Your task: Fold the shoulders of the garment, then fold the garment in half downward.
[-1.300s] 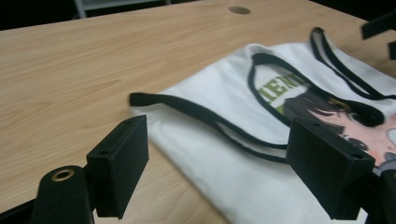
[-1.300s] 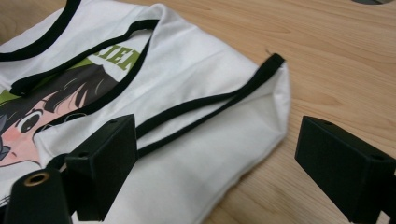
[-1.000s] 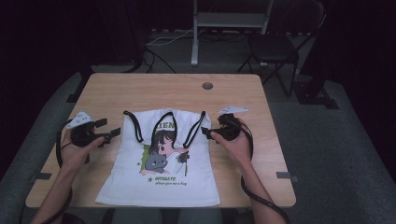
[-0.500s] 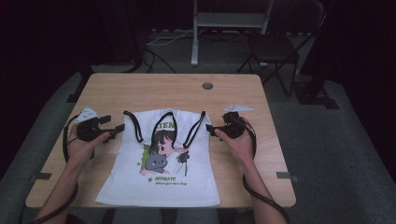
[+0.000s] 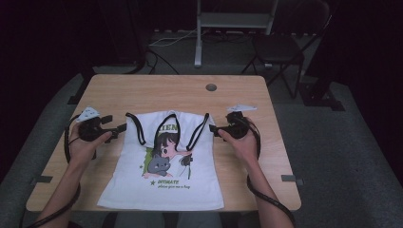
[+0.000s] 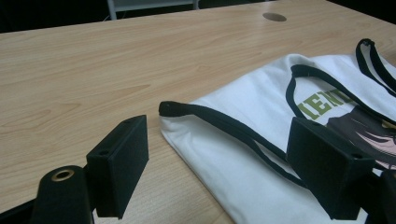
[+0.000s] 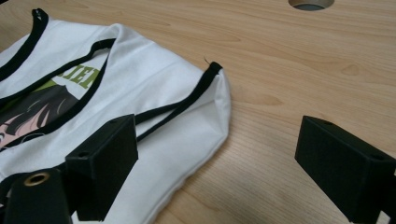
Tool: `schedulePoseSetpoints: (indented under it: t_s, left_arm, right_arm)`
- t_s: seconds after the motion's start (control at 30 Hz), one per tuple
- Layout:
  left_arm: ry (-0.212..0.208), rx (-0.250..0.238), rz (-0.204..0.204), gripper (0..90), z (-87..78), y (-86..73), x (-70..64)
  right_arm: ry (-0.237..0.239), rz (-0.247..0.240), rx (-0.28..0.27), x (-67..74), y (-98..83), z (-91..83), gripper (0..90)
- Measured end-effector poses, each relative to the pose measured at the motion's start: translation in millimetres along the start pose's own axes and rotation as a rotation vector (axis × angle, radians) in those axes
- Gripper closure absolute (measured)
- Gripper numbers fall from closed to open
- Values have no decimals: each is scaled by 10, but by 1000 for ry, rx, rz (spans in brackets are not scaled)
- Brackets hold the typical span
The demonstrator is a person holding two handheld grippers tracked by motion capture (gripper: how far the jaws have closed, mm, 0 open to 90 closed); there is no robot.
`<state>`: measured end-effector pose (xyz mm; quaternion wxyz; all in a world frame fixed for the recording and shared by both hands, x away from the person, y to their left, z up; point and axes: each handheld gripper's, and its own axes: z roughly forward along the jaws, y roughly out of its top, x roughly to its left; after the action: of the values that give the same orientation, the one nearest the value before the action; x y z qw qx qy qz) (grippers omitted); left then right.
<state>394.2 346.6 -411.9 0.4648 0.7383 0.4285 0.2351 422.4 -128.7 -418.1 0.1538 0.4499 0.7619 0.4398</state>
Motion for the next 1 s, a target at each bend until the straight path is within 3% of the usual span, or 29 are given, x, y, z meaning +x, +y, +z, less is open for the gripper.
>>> schedulePoseSetpoints:
  t_s: [0.3,0.5,0.73,1.0]
  left_arm:
    - [-2,-11,7,208,-65,42,25]
    - [-15,7,4,207,-9,82,61]
    - [-25,38,-36,208,180,198,168]
    - [-6,131,-49,208,549,375,254]
  right_arm:
    - [-3,-9,-9,43,54,-15,125]
    - [-2,-11,2,39,116,27,125]
    - [-9,0,37,-43,255,145,125]
    - [-45,25,90,-148,492,373,147]
